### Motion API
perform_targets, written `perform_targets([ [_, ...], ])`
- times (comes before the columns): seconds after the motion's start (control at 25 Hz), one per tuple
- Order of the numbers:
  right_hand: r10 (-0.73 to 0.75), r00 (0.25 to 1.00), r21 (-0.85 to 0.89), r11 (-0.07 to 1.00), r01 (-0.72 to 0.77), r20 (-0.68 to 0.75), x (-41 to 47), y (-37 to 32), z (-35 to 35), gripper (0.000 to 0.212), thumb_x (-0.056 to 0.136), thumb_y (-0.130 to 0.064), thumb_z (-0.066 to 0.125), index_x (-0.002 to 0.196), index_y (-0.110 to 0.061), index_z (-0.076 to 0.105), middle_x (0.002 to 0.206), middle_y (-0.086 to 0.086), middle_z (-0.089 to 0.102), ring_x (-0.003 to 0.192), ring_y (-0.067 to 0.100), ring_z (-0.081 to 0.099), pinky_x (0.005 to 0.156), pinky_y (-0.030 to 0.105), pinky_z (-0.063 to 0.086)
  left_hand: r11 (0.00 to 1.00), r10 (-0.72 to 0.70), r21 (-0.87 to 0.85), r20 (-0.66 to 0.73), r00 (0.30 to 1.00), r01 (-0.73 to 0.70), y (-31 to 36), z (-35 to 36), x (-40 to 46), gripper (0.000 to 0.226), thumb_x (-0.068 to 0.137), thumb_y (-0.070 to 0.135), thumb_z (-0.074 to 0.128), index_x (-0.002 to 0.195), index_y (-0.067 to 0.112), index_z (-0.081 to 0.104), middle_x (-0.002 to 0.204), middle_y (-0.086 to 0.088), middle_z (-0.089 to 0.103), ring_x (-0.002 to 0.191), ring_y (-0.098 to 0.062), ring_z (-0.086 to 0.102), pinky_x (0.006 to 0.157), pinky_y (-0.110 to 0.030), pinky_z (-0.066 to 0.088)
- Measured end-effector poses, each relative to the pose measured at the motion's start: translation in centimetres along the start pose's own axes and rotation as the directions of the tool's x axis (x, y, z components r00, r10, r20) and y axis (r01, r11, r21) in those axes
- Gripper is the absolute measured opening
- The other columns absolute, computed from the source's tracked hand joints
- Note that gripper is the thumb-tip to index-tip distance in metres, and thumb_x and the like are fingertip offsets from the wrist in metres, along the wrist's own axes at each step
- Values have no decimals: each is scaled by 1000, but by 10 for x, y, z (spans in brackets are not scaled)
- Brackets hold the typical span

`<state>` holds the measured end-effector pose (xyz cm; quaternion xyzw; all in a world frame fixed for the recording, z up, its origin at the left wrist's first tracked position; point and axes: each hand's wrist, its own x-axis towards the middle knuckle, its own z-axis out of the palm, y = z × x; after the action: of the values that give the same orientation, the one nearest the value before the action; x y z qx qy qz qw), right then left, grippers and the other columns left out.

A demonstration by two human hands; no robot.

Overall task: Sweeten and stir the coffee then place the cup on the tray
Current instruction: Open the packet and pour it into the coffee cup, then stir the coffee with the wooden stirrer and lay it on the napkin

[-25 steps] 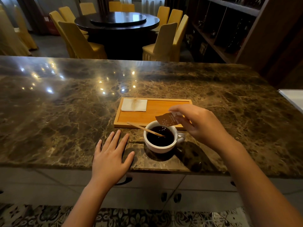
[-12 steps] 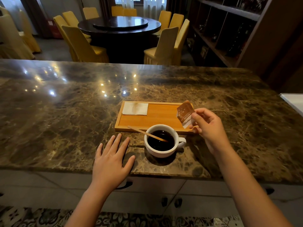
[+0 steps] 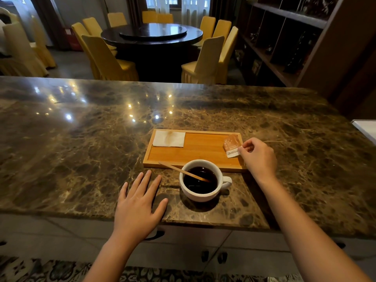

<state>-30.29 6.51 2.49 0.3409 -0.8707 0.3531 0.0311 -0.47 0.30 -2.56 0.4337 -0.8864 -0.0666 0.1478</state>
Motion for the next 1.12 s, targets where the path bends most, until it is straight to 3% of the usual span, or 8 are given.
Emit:
perform_targets([
  [0.08,-68,998,-69,995,67,-14,-1,-1,1,12,83,-27,66,83,-15,62,81,4,69,70,18,56,78,44,51,1000,-1,3,-5,1000,1,-1,-1,0,64,84,60,23,140,30,29,150,-3,27,139,-17,15,113,-52,16],
  [0.2,-270,963,-167,950,265,-7,-5,4,-2,15,87,-26,59,92,-12,63,91,6,67,86,22,60,84,43,43,1000,6,-1,-14,1000,-6,-1,-2,0,64,84,59,24,140,30,30,150,-3,27,139,-17,16,113,-53,17],
  [0.32,-522,840,-158,826,541,150,-16,12,-7,20,88,-18,56,106,-14,64,111,7,67,106,23,57,97,43,37,1000,4,-8,-20,1000,-4,-1,-2,0,63,84,59,24,140,30,31,150,-3,28,139,-17,16,112,-53,17],
  [0.4,-586,768,-162,758,632,258,-22,18,-8,26,88,-17,57,113,-14,62,120,6,64,115,22,54,104,43,30,1000,2,0,-17,1000,-2,-1,-2,0,63,84,59,23,140,30,29,150,-2,26,139,-17,14,113,-52,16],
  [0.72,-526,782,-189,776,602,333,-10,16,3,34,93,-29,47,124,-17,54,130,3,58,122,18,48,109,42,22,1000,-3,9,-7,1000,3,-2,-1,0,64,84,60,21,141,32,25,151,0,22,139,-15,10,113,-49,12],
  [0.96,-501,798,-177,799,575,334,-2,7,2,32,94,-29,44,122,-18,56,128,2,60,120,18,50,105,40,27,1000,-10,-1,-7,1000,10,-2,-2,-1,64,83,61,20,141,32,25,152,0,21,140,-14,9,114,-49,11],
  [1.12,-532,814,-31,833,553,232,-9,-15,-18,26,93,-23,50,115,-13,61,118,6,65,110,20,56,95,38,39,1000,-8,8,-4,1000,8,-2,-1,0,64,83,61,19,141,33,23,152,0,21,140,-15,10,114,-48,11],
])
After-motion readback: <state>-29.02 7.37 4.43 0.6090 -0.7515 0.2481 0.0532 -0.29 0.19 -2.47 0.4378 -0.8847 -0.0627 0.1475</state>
